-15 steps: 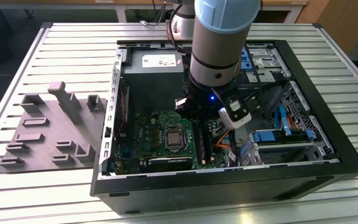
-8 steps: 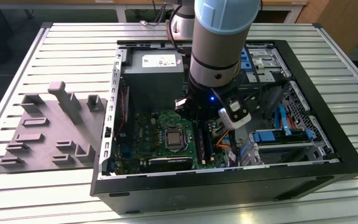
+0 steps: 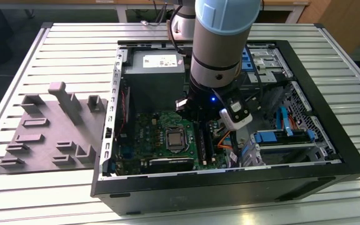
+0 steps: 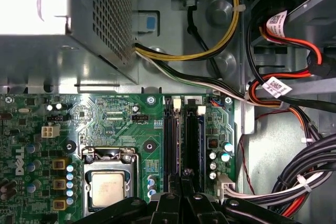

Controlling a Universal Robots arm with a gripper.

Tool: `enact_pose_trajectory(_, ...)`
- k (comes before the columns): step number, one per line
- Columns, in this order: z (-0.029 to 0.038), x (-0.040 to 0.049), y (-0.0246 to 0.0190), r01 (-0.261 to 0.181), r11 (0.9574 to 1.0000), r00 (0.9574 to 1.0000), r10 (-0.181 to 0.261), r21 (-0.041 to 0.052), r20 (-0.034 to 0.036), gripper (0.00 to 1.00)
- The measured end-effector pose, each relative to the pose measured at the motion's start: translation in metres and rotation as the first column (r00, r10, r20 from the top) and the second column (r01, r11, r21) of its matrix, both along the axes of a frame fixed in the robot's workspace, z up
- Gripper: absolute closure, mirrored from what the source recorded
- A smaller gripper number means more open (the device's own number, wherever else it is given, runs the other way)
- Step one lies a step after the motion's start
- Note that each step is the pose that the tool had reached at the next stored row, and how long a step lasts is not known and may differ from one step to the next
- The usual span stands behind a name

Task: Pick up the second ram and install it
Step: 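Insert the second ram into the second slot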

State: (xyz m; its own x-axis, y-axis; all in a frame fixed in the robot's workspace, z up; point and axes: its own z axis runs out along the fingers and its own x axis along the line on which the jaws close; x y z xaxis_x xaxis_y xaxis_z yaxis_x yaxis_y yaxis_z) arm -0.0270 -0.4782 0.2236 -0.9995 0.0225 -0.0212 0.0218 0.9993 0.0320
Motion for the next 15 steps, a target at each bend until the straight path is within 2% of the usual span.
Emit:
enact_pose_trajectory(6,-0.0003,0.0,0.0,-0.01,1.0,1.0,0.01,0.0,0.0,0.88)
enact_pose_trajectory(15,-0.0046,-0.0001,0.0,-0.01,0.9999,0.9999,0.01,-0.0001,-0.0001,0.88)
